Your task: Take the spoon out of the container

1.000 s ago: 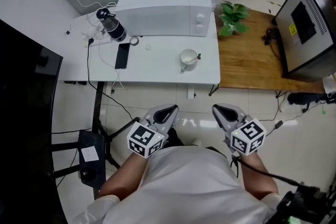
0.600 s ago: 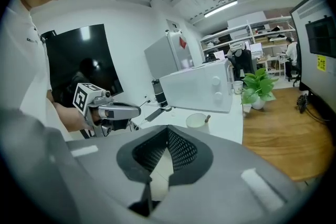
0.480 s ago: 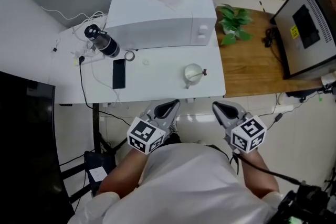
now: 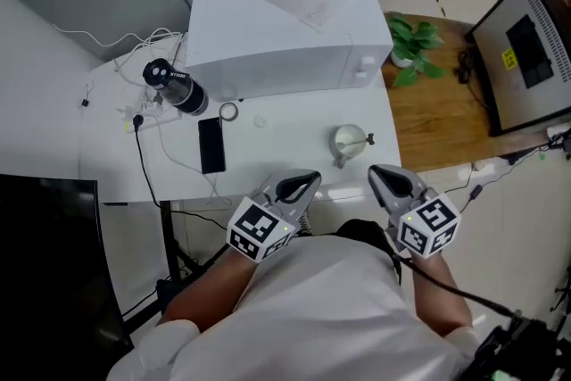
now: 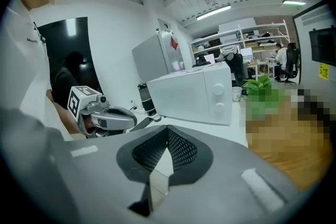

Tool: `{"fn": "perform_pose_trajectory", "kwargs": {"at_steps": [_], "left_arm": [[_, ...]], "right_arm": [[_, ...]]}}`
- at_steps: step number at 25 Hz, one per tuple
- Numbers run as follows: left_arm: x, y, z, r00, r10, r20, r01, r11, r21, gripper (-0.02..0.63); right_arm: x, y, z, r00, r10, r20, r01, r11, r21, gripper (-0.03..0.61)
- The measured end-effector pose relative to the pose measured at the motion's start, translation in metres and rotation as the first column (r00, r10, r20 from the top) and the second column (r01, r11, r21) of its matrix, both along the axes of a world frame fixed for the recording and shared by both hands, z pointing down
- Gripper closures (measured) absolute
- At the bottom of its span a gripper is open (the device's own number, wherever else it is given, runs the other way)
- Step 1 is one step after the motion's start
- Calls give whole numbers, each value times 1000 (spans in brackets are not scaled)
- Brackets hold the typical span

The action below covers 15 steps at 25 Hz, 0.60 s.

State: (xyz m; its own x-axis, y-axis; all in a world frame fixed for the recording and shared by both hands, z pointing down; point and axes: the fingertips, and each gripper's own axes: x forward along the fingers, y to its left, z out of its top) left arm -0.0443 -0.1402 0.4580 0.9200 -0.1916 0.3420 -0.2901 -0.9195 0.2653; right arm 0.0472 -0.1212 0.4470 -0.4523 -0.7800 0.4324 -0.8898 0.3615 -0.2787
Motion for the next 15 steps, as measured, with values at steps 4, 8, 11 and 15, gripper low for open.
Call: {"fn": "perform_pose_trajectory", "kwargs": {"at_steps": [4,8,11,15], "left_arm": [[-1,-15,2,1000,0,-4,0,1000,-10,609],[5,-29,1,1000,1,-3,-1,1000,1,609],[11,-37,1,1000,-31,-5,31,1000,-3,609],[23,-42,-4,998,-63,-9,63,998,-4,609]], "right_arm": [[-2,-12,-3,1000,3,-7,-3,1000,5,571],[8,-22,-1,1000,13,-19,-13,1000,3,571],[17,-24,5,999,-4,-35,3,1000,-14,571],[31,-27,11,998,-36,-46,34,998,-46,571]]}}
